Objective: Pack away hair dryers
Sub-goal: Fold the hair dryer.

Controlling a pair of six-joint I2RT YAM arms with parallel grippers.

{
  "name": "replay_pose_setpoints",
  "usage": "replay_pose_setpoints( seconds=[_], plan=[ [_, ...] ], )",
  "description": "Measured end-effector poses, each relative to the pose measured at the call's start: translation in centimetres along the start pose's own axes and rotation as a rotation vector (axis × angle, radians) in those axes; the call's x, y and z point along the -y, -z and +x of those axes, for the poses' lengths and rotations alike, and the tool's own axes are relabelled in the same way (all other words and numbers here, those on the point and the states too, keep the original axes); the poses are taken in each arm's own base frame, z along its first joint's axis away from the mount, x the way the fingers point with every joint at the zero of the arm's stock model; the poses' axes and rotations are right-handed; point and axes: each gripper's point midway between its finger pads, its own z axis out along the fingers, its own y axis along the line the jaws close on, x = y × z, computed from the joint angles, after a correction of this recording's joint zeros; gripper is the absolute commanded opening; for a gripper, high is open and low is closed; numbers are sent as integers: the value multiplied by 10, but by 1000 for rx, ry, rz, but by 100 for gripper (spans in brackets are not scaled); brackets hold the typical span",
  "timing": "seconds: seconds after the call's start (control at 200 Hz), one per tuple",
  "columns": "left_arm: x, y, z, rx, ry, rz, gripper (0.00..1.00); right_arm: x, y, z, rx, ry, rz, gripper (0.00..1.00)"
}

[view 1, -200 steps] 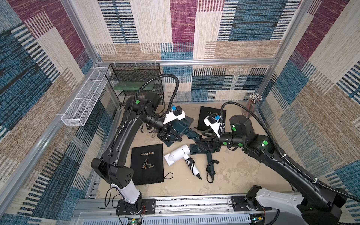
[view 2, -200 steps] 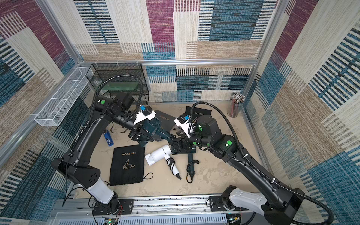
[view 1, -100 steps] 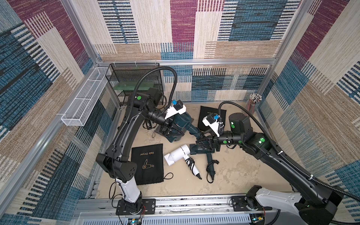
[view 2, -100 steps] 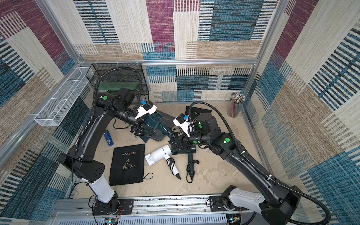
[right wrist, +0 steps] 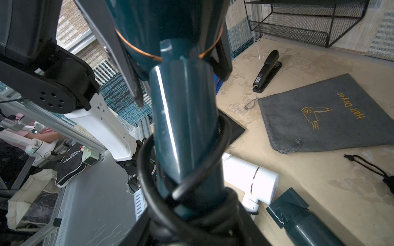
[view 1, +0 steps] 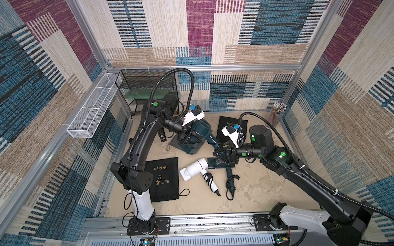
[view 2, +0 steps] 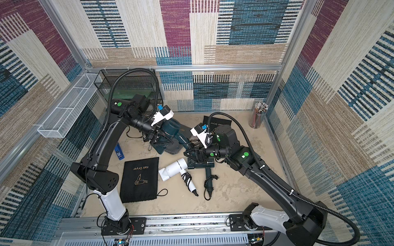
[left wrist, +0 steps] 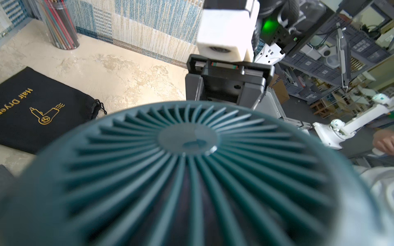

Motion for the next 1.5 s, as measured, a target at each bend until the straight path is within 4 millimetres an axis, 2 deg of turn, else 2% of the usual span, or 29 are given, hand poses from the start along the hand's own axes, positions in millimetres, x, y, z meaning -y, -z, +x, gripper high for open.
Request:
replay_pose_setpoints(
  seconds=[0.346, 0.481, 0.551, 0.706, 0.796, 0.856, 0.941, 1.042, 1.242, 1.497],
  plan=[
    [-12, 4, -24, 47, 34, -17, 0, -3, -11, -22, 158, -39, 28, 0],
    [-9, 7, -34, 82, 51, 1, 0, -8, -13, -33, 228, -57, 17, 0],
    [-1, 8, -43, 123, 62, 44, 0, -15, -14, -40, 260, -57, -5, 0],
    [4, 9, -47, 145, 80, 69, 0, -22, -17, -48, 309, -66, -22, 0],
    [5, 11, -47, 148, 81, 66, 0, -23, -21, -50, 308, -69, -21, 14],
    [6, 12, -48, 148, 76, 60, 0, -23, -22, -51, 296, -73, -13, 35],
    [8, 14, -48, 147, 64, 50, 0, -23, -21, -50, 266, -71, 3, 53],
    [14, 12, -45, 127, 46, 42, 0, -20, -17, -50, 246, -61, 30, 66],
    [16, 13, -40, 91, -4, -1, 0, -6, 1, -38, 208, -50, 112, 70],
    [15, 13, -38, 76, -34, -21, 0, -11, 14, -14, 179, -51, 104, 66]
  ],
)
